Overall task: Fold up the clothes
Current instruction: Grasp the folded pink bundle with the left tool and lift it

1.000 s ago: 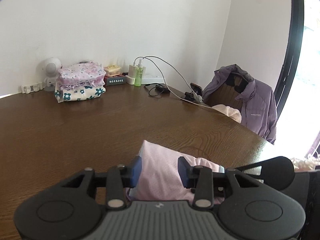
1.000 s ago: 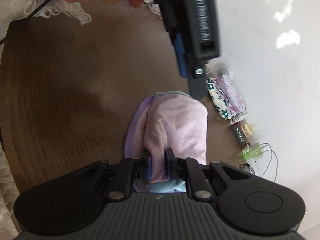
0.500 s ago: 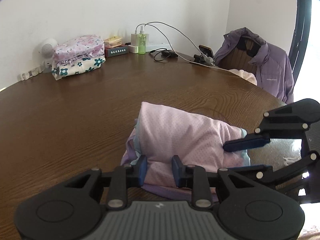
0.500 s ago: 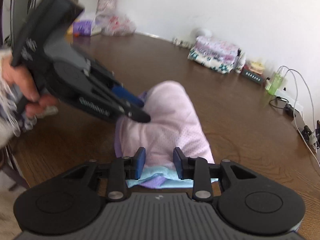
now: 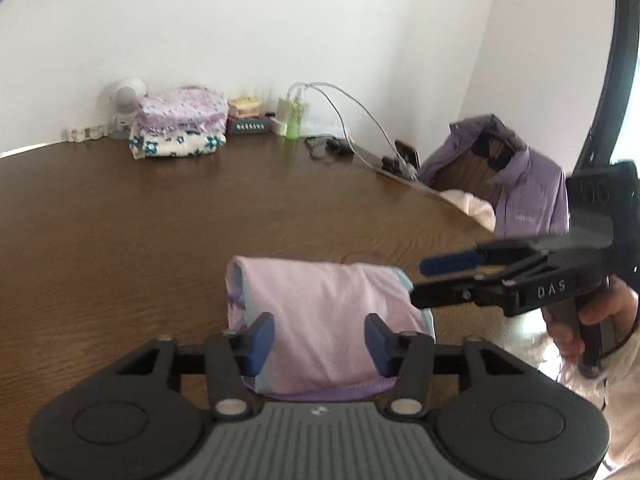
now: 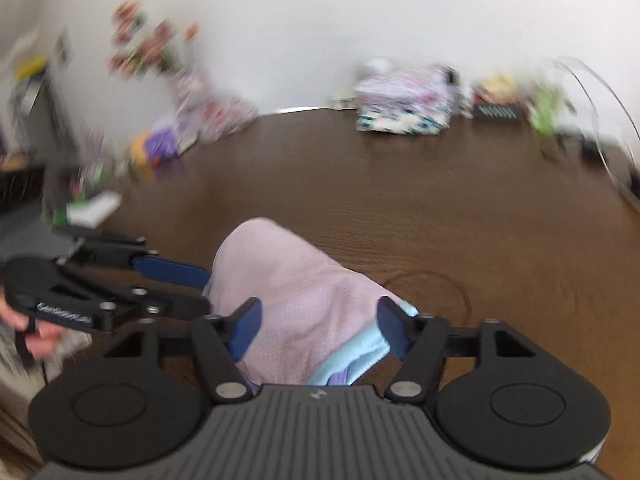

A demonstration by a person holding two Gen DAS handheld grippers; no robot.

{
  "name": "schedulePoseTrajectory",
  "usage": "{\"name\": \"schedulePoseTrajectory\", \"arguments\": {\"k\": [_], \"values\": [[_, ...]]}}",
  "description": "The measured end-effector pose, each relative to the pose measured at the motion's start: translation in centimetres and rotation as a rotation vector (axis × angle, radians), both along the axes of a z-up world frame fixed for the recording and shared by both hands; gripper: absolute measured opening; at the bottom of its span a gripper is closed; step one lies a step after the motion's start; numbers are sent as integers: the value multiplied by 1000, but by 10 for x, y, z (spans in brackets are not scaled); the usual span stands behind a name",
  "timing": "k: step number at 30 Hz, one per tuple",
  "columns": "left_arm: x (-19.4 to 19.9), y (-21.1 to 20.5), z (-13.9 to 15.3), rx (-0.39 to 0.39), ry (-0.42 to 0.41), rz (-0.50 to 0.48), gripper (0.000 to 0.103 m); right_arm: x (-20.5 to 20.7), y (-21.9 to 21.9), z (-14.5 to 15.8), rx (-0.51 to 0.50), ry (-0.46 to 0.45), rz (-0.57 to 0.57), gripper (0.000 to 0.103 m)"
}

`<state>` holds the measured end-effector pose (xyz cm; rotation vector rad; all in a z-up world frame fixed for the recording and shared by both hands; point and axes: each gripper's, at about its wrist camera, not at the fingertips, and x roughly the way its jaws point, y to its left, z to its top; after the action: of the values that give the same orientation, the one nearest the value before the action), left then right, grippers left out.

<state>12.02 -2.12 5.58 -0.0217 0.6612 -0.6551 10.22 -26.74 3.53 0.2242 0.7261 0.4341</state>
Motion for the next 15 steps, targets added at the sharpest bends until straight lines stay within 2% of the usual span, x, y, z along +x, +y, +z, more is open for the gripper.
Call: {"name": "schedulePoseTrajectory", "arguments": {"k": [1, 2, 4, 7, 11, 15], "values": [[5, 3, 4, -13, -3, 18, 81, 1, -8, -4, 46, 37, -33, 78], [12, 6, 6, -26, 7, 36, 87, 4, -14, -9, 89, 72, -61, 78], [32, 9, 5, -59, 81, 68, 88, 9, -24, -20, 174, 142, -115, 79], [65, 9, -9, -102, 235, 82, 88, 17, -26, -36, 209, 207, -168, 78], [98, 3, -37, -105, 423, 82, 82, 21, -22, -44, 264, 216, -173, 79], [104, 0, -41, -99, 436, 75, 74, 21, -14, -47, 291, 206, -170, 76]]}}
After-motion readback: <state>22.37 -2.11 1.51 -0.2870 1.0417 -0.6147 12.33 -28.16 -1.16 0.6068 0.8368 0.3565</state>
